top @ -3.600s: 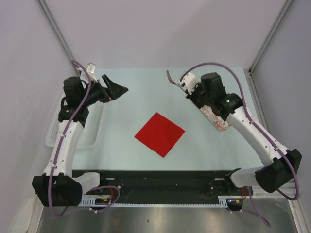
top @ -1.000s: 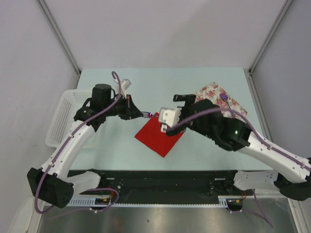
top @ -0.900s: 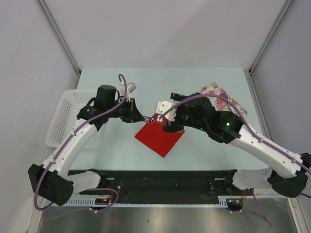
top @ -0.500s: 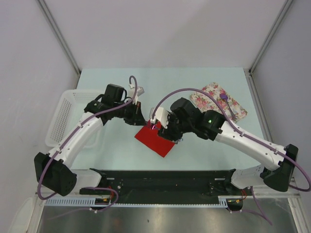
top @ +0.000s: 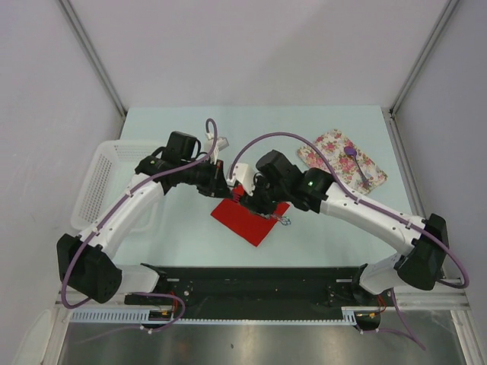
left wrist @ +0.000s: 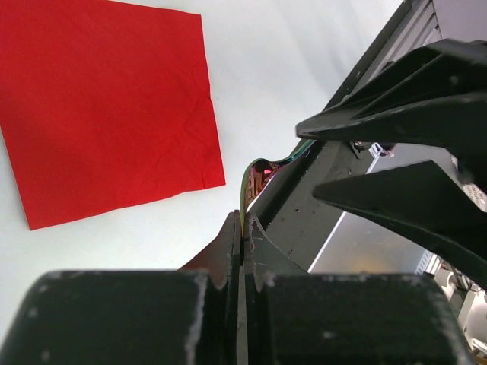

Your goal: Place the utensils on the paper napkin and roll it up

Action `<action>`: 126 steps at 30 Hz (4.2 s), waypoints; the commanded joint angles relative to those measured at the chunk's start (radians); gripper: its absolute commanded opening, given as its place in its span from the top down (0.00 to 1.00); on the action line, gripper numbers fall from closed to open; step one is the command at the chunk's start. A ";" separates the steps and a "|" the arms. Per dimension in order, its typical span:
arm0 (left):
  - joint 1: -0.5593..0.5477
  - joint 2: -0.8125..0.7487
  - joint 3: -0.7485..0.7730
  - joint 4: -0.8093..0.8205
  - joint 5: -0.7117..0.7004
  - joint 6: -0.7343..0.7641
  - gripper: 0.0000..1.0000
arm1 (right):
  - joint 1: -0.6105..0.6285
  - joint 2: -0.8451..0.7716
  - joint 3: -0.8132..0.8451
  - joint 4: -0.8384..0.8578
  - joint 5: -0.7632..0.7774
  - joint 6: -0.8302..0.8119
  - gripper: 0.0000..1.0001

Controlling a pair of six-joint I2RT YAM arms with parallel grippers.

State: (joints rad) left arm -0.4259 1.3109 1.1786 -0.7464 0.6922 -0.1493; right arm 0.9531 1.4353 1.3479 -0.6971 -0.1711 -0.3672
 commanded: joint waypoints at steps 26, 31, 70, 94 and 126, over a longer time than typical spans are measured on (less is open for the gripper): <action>-0.007 -0.009 0.030 0.042 0.047 -0.029 1.00 | 0.039 0.043 -0.016 0.064 0.113 -0.058 0.66; -0.007 -0.006 0.035 0.048 0.052 -0.032 1.00 | 0.038 0.045 -0.018 0.061 0.116 -0.065 0.81; 0.253 -0.049 -0.332 0.407 -0.182 -0.181 0.15 | -0.232 0.491 0.143 0.246 0.254 0.861 1.00; 0.110 0.405 -0.264 0.601 -0.151 -0.216 0.31 | -0.286 0.415 0.069 0.262 0.206 0.878 1.00; 0.200 0.016 -0.333 0.630 -0.197 -0.319 0.02 | -0.247 0.609 0.195 0.177 0.288 1.022 0.94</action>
State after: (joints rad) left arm -0.2321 1.3483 0.8658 -0.1383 0.4995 -0.4446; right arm 0.7010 2.0197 1.5009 -0.5041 0.0666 0.6125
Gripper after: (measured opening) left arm 0.974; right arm 0.057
